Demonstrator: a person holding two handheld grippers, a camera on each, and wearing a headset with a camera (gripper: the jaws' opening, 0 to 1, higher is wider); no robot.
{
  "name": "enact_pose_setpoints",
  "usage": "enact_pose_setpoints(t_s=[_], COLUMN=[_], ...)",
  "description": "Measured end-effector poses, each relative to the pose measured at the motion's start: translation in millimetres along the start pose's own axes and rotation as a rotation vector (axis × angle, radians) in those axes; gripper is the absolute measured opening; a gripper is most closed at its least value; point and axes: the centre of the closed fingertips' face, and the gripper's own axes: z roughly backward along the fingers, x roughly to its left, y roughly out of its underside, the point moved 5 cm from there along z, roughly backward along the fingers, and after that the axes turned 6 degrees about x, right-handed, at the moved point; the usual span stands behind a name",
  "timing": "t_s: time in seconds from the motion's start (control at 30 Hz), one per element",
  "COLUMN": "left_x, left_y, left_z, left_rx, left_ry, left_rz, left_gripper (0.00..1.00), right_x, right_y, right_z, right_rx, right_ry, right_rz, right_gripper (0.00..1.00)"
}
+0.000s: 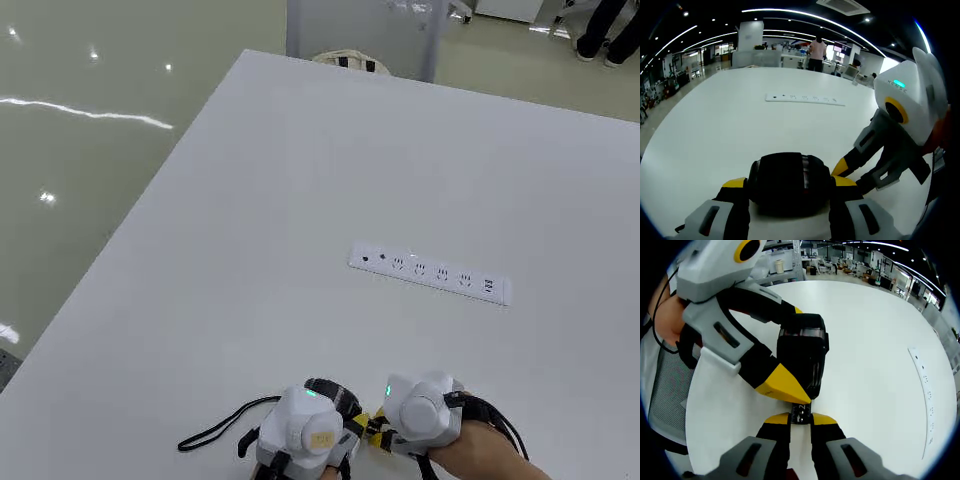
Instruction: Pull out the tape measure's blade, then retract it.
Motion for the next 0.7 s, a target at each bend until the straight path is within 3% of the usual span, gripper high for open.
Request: enact_pose_setpoints(t_s=[0.7], left_x=[0.1], left_y=[0.6], left_z=[-1.0], left_rx=[0.0], left_ry=[0.001], left_rz=[0.0], left_gripper=[0.61], right_x=[-0.2], right_y=[-7.3], right_z=[-4.0], right_rx=[-0.012], right_ry=[-0.001], right_rz=[0.001], right_gripper=[0.14])
